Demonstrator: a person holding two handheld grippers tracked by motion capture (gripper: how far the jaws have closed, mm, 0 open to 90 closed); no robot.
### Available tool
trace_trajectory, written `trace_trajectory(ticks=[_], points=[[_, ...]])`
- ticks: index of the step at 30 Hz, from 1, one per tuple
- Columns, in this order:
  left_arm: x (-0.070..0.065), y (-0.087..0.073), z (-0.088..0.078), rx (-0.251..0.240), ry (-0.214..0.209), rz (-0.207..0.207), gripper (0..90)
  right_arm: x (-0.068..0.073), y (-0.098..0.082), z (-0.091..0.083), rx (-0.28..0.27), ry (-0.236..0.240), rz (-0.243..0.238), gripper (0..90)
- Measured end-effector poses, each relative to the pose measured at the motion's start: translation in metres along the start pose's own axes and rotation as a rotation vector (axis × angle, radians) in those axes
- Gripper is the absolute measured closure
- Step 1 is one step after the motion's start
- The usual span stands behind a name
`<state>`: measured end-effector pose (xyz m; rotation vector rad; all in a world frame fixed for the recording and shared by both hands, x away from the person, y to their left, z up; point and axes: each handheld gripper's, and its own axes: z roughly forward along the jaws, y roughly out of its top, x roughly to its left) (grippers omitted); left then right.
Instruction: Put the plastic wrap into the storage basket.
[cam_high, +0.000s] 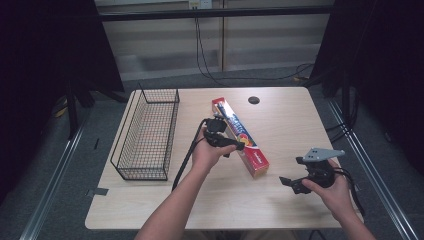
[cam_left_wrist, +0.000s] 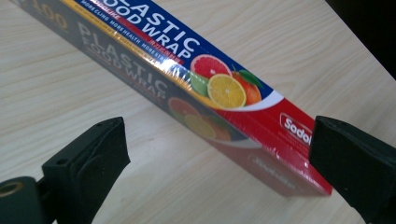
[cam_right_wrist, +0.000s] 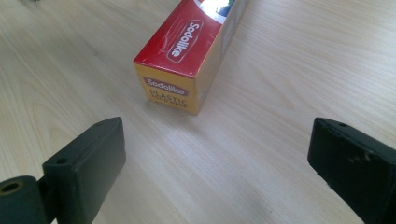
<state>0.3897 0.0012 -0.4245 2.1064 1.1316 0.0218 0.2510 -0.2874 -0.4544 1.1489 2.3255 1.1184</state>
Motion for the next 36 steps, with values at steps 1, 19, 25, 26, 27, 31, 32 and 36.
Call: trace_trajectory(ticks=[1,19,25,26,27,31,32,36], points=[[-0.001,0.003,0.003,-0.005,0.007,-0.005,4.8,0.0,0.0,0.0,-0.001,-0.002,0.003,3.9],[0.006,0.019,0.037,0.017,0.103,-0.065,5.4,-0.001,0.0,-0.003,-0.017,0.003,0.006,4.0],[0.004,0.021,0.047,0.008,0.105,-0.084,5.5,-0.002,0.0,-0.003,-0.02,0.004,0.005,4.0],[0.004,0.021,0.047,0.008,0.105,-0.084,5.5,-0.002,0.0,-0.003,-0.02,0.004,0.005,4.0],[0.003,0.021,0.047,0.004,0.1,-0.093,5.5,-0.002,0.001,-0.003,-0.022,0.01,0.006,4.0],[0.004,0.024,0.052,0.004,0.11,-0.103,5.8,-0.001,0.001,-0.002,-0.016,0.012,0.005,4.0],[0.004,0.025,0.054,0.004,0.105,-0.099,5.4,-0.001,0.001,-0.002,-0.016,0.014,0.004,4.0],[0.003,0.025,0.059,0.014,0.119,-0.105,5.2,-0.001,0.002,-0.002,-0.019,0.03,-0.006,4.0]])
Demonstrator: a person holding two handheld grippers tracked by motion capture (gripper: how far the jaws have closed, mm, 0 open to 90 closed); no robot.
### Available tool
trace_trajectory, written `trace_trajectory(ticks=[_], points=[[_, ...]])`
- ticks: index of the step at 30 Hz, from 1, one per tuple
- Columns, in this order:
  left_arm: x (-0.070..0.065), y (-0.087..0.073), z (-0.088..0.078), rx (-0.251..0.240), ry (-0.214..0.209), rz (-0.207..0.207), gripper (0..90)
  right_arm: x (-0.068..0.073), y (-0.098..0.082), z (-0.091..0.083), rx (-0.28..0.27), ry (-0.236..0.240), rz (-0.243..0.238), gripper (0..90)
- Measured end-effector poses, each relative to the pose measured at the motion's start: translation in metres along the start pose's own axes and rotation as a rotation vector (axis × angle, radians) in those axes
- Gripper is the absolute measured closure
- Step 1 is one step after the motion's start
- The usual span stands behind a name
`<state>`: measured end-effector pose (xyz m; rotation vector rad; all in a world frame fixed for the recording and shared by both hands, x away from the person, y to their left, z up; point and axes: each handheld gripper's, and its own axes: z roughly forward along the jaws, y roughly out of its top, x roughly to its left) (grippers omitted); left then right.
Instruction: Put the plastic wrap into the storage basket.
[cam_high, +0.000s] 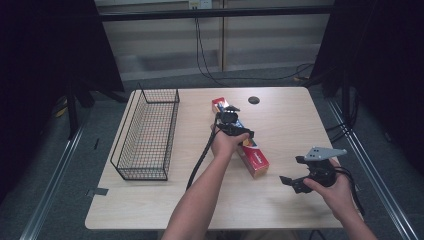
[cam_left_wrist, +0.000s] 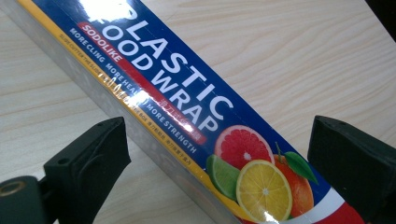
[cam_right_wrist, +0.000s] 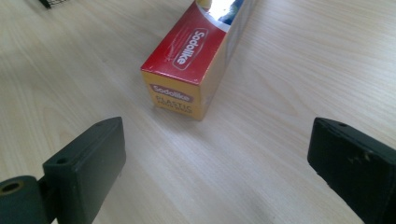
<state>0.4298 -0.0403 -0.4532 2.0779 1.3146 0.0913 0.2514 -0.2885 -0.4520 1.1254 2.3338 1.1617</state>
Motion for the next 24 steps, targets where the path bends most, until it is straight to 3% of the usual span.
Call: trace_trajectory(ticks=[2,4,5,13,24], points=[[-0.001,0.001,0.003,-0.003,0.01,-0.028,5.0,0.0,0.0,0.0,-0.001,0.003,-0.004,4.0],[-0.002,0.002,0.004,0.004,0.029,-0.019,5.1,0.0,0.0,0.0,-0.005,0.005,-0.009,4.2],[-0.003,0.002,0.006,-0.003,0.026,-0.038,5.1,0.0,0.0,0.0,-0.006,0.003,-0.006,4.2],[-0.005,0.003,0.012,0.025,0.052,-0.033,4.7,-0.001,0.002,0.001,-0.016,0.0,-0.008,4.3],[-0.002,-0.002,0.015,0.047,0.028,-0.076,5.0,-0.001,0.002,0.002,-0.029,0.003,-0.011,4.6]])
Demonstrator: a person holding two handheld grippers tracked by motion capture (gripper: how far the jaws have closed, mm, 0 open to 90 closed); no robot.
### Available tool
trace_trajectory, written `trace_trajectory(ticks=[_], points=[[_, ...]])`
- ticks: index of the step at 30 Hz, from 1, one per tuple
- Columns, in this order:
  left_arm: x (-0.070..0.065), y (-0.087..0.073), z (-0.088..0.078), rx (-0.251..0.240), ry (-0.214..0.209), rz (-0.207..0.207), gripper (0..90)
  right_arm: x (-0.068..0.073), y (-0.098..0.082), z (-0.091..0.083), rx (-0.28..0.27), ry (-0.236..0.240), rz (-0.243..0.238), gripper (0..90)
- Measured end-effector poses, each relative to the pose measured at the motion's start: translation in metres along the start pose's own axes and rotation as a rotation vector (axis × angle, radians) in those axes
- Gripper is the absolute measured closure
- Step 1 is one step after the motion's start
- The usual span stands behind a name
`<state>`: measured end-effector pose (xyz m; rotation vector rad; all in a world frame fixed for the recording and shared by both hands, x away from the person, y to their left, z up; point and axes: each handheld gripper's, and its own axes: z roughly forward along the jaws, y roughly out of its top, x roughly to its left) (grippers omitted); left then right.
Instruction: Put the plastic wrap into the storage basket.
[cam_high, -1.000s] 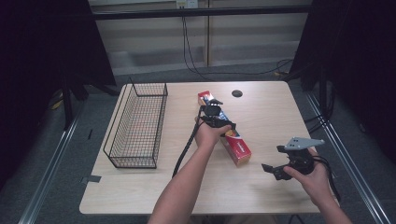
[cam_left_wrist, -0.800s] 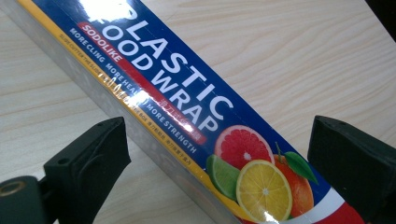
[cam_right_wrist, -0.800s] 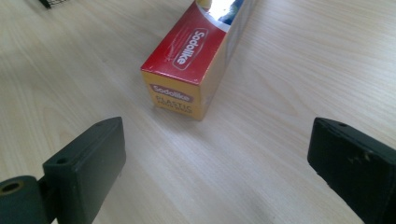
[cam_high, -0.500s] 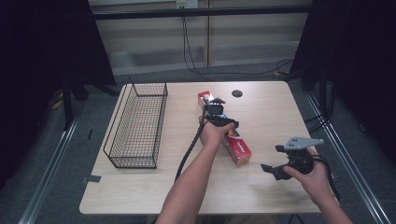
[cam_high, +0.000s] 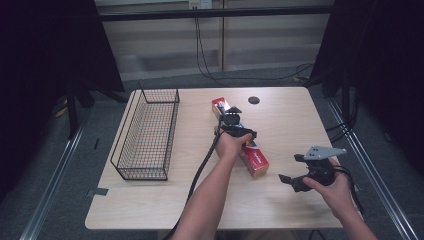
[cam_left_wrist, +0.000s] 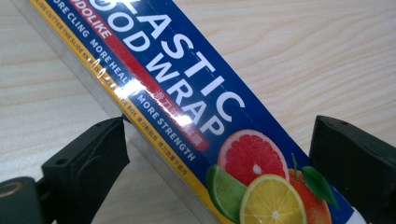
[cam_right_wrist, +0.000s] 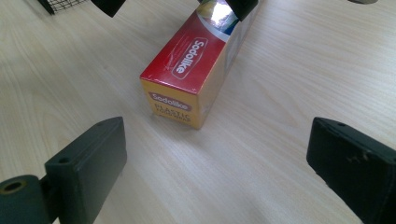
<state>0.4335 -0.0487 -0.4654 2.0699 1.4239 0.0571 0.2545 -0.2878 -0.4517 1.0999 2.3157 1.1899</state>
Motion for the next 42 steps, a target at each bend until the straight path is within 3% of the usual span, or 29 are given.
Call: trace_trajectory(ticks=[6,11,18,26,28,29,31,33,35,42], points=[[0.005,-0.005,-0.008,0.001,-0.009,-0.011,10.3,0.0,0.0,0.0,0.002,0.0,-0.001,4.6],[0.015,-0.01,-0.022,0.046,0.001,-0.018,17.1,0.0,0.001,0.003,0.009,-0.002,-0.005,4.7],[0.032,-0.019,-0.041,0.066,0.008,-0.036,26.6,0.004,0.003,0.006,0.014,0.001,-0.021,4.8],[0.053,-0.024,-0.063,0.142,0.033,-0.005,35.0,0.007,0.004,0.01,0.032,0.0,-0.03,4.9],[0.057,-0.024,-0.065,0.147,0.049,-0.02,36.1,0.008,0.006,0.008,0.017,0.008,-0.029,4.9],[0.059,-0.023,-0.065,0.141,0.049,-0.039,36.3,0.009,0.006,0.008,0.016,0.005,-0.032,4.9],[0.061,-0.02,-0.065,0.144,0.058,-0.039,36.1,0.009,0.006,0.007,0.011,0.012,-0.026,4.9],[0.06,-0.017,-0.063,0.108,0.078,-0.042,35.5,0.01,0.007,0.007,0.003,0.018,-0.018,4.9],[0.059,-0.012,-0.06,0.106,0.102,-0.029,30.6,0.009,0.007,0.007,0.004,0.018,-0.02,4.8],[0.06,-0.002,-0.043,0.119,0.122,-0.029,29.8,0.006,0.006,0.004,-0.002,0.018,-0.009,4.8]])
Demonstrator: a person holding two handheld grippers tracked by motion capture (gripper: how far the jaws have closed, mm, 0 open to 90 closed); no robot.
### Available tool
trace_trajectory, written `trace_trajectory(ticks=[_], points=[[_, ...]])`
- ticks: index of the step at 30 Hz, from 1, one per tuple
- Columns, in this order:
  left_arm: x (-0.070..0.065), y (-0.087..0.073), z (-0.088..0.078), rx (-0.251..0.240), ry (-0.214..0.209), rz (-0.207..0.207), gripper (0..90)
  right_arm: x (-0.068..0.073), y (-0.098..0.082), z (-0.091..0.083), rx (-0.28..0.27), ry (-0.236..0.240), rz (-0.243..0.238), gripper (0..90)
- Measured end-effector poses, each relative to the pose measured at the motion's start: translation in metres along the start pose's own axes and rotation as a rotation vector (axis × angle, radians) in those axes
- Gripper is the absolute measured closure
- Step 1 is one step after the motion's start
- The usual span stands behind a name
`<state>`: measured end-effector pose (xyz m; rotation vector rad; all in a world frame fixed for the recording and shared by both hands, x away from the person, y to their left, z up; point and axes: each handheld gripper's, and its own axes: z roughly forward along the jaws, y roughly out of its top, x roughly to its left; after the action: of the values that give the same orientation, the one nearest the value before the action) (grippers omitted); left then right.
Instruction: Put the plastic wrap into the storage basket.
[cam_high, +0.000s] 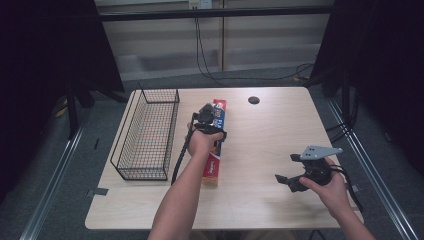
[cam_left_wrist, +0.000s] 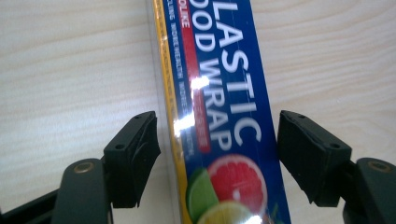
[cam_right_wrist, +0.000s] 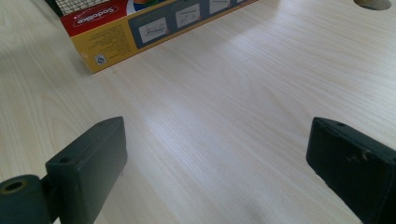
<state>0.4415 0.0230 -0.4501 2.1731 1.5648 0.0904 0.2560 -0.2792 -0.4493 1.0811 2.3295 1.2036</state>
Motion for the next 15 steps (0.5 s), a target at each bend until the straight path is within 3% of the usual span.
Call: trace_trajectory(ticks=[4,9,11,14,15], points=[[-0.0011,0.0041,0.0081,-0.012,0.013,-0.005,28.4,-0.002,-0.0006,-0.001,-0.005,0.0,0.005,4.8],[-0.0019,0.0077,0.0114,0.0,0.027,0.0,34.6,-0.0023,-0.0005,-0.0024,-0.011,-0.003,0.007,4.9],[-0.0044,0.0092,0.008,0.018,0.053,-0.014,37.5,-0.0023,-0.0007,-0.0023,-0.011,-0.002,0.007,4.8],[-0.0061,0.0106,0.0034,0.077,0.093,0.069,42.2,-0.0015,-0.0009,-0.0017,-0.011,0.003,0.004,4.9],[-0.0064,0.0101,0.0027,0.085,0.089,0.069,42.2,-0.0015,-0.0009,-0.0017,-0.011,0.003,0.004,4.9]])
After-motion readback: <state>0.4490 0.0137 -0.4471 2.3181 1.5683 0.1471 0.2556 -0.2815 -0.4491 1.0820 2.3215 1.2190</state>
